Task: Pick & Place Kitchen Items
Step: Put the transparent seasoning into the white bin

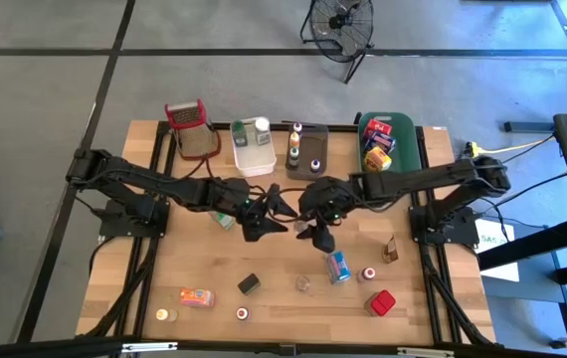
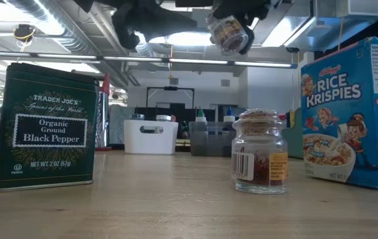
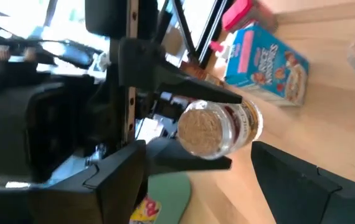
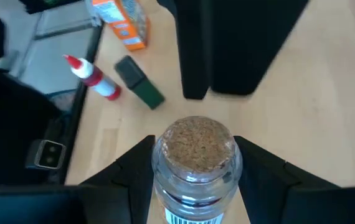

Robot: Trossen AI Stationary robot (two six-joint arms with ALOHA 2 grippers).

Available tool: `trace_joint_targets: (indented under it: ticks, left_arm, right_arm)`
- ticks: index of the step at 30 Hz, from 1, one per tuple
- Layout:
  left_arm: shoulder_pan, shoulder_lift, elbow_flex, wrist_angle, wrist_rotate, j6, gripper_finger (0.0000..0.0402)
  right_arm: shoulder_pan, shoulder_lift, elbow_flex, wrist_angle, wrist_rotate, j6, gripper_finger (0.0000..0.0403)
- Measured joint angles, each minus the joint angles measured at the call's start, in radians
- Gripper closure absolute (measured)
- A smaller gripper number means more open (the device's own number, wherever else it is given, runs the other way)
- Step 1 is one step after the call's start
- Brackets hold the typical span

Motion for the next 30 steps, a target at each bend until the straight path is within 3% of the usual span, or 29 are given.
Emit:
trace_joint_targets:
  ticks: [13, 24, 30]
  left_arm:
    - [-0.007, 0.089, 0.165, -0.289, 0.092, -0.054, 0.0132]
    - [0.002, 0.123, 0.229, -0.302, 0.1, -0.061, 0.014]
    - [0.026, 0.122, 0.233, -0.311, 0.209, -0.051, 0.014]
  right_arm:
    - [-0.046, 0.068, 0.0, 0.06, -0.126, -0.03, 0.0219]
    - [-0.046, 0.068, 0.0, 0.064, -0.129, -0.045, 0.0219]
    - [-0.046, 0.065, 0.0, 0.06, -0.129, -0.05, 0.0219]
